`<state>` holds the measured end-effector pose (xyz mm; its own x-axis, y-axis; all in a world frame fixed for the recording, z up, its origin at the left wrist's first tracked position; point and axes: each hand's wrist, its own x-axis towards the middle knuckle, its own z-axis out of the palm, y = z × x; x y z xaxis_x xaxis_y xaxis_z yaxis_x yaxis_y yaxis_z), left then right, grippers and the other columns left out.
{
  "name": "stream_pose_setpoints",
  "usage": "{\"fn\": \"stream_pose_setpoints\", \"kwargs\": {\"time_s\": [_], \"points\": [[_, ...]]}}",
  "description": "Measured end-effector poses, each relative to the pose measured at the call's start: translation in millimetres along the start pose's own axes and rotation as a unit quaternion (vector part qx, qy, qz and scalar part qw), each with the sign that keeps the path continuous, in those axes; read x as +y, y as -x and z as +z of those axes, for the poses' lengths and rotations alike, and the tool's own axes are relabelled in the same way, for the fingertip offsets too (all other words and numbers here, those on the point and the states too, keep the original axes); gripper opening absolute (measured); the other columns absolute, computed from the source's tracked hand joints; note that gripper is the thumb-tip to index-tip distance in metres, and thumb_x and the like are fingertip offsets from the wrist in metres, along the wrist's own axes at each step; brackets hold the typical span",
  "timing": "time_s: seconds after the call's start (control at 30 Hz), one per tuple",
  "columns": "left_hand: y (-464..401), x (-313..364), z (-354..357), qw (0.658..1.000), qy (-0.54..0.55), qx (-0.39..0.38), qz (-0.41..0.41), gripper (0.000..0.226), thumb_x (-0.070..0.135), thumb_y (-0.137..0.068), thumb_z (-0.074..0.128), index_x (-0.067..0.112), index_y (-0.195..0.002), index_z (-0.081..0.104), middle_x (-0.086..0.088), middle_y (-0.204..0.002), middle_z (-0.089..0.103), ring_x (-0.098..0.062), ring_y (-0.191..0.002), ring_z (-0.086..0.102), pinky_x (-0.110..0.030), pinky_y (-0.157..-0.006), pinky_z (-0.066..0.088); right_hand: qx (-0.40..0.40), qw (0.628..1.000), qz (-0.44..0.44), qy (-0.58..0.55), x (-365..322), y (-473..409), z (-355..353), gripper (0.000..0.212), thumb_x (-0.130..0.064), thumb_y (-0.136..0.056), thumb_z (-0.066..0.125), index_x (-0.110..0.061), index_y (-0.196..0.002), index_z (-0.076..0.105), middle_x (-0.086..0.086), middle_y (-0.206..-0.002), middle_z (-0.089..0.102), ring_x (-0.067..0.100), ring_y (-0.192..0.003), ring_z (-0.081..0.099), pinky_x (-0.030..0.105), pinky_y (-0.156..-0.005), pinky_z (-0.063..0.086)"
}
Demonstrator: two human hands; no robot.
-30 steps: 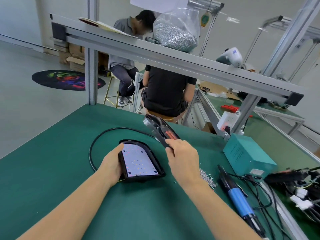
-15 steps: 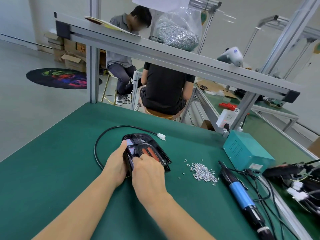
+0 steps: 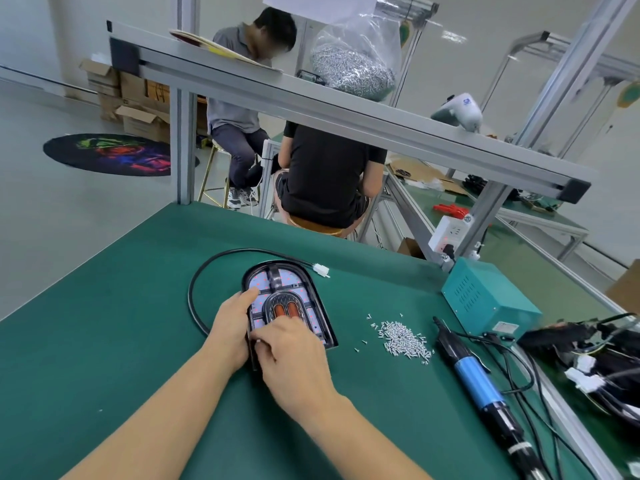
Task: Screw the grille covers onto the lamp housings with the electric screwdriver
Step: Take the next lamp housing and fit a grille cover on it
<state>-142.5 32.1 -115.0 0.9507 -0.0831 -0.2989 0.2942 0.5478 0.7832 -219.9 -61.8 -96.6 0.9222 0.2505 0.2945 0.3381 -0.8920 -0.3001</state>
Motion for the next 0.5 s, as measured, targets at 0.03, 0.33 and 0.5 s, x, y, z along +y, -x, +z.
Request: {"fn": "stream_pose_setpoints", "kwargs": {"time_s": [0.03,0.33,0.5], "points": [[0.0,0.3,0.1,1.000,0.005,0.001,-0.001,0.027,0.017,-0.097,0.046,0.000,-0.116,0.054,-0.024,-0.102,0.059,-0.031,-0.078,0.058,-0.039,-0.072,0.048,0.043,0.999,0.002,-0.017,4.1,2.1,-2.2,0.025,-0.012,-0.093,0.051,-0.011,-0.110,0.069,0.006,-0.109,0.061,0.027,-0.102,0.052,0.037,-0.084,0.043],[-2.3,-0.4,-2.4,1.000,-0.008,0.012,-0.002,0.013,0.020,-0.098,0.049,0.014,-0.092,0.059,-0.008,-0.079,0.071,-0.024,-0.066,0.068,-0.037,-0.055,0.056,-0.024,0.925,0.253,-0.282,57.8,7.5,-25.5,0.046,-0.020,-0.102,0.044,-0.021,-0.148,0.039,-0.002,-0.143,0.050,0.019,-0.129,0.048,0.036,-0.110,0.038],[-5.1,3.8,-1.1,0.998,-0.060,0.008,-0.005,0.015,0.018,-0.096,0.048,0.010,-0.089,0.059,-0.011,-0.083,0.068,-0.027,-0.073,0.062,-0.036,-0.069,0.052,-0.045,0.898,0.256,-0.354,72.8,9.5,-37.8,0.044,-0.006,-0.098,0.041,-0.038,-0.110,0.068,-0.014,-0.103,0.071,0.008,-0.083,0.061,0.018,-0.065,0.051]]}}
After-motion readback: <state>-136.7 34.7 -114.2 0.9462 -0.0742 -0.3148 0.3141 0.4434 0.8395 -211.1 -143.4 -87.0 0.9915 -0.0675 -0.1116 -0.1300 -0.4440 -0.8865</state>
